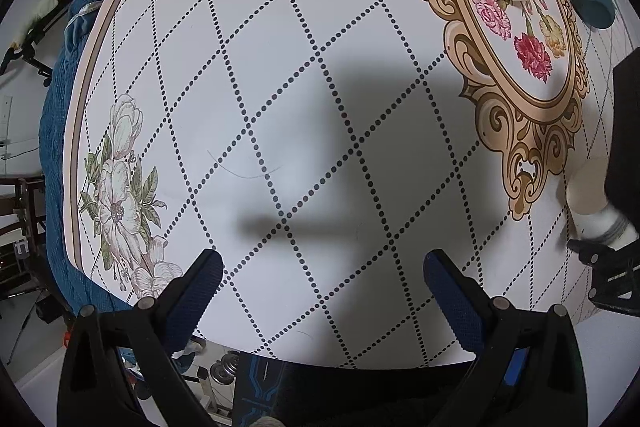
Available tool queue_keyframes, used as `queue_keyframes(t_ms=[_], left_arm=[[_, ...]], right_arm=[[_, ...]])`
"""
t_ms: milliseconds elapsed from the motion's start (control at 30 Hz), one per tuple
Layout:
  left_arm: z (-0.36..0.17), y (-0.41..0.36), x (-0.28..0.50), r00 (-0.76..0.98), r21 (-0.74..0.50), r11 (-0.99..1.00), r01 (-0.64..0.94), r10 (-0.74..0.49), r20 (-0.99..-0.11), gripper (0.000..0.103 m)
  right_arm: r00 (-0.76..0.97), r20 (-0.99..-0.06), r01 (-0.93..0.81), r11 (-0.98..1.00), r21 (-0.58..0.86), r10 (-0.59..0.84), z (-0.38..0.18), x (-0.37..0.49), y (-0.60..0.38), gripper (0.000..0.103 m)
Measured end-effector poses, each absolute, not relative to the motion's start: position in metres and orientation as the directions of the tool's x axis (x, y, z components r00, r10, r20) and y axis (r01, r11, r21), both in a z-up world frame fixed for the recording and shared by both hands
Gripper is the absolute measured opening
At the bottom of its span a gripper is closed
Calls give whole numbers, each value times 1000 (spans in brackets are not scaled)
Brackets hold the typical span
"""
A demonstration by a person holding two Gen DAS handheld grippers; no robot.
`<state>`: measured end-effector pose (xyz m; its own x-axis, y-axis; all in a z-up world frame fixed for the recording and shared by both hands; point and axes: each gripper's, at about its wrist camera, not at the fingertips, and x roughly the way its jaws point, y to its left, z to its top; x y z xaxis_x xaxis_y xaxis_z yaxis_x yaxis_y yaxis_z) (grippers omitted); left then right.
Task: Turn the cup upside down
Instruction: 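Lower the inverted cup toward the table beside the oval mat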
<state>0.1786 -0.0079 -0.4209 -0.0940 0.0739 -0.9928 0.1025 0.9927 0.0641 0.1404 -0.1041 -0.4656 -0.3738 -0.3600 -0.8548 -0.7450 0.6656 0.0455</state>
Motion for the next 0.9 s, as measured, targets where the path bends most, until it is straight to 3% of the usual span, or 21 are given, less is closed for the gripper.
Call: queue_keyframes(t_ms=[300,600,667,733,900], left_arm=[[-421,-11,179,-89,62,991,120,73,-993,103],[-420,-21,177,-87,63,988,139,75,-993,103],[-418,-23,177,-86,62,988,143,75,-993,103],[-417,-26,178,-84,62,987,147,75,-994,103],[-414,-38,179,-81,62,985,161,76,-994,103]], right_arm=[[-527,-827,-495,862,111,-196,-474,184,-146,63],[-562,-821,-351,928,128,-99,-474,219,-202,64],[-570,-817,-320,939,128,-83,-472,225,-211,68],[-554,-829,-313,942,124,-75,-474,226,-225,81],[-520,-852,-315,941,120,-65,-450,240,-236,81]])
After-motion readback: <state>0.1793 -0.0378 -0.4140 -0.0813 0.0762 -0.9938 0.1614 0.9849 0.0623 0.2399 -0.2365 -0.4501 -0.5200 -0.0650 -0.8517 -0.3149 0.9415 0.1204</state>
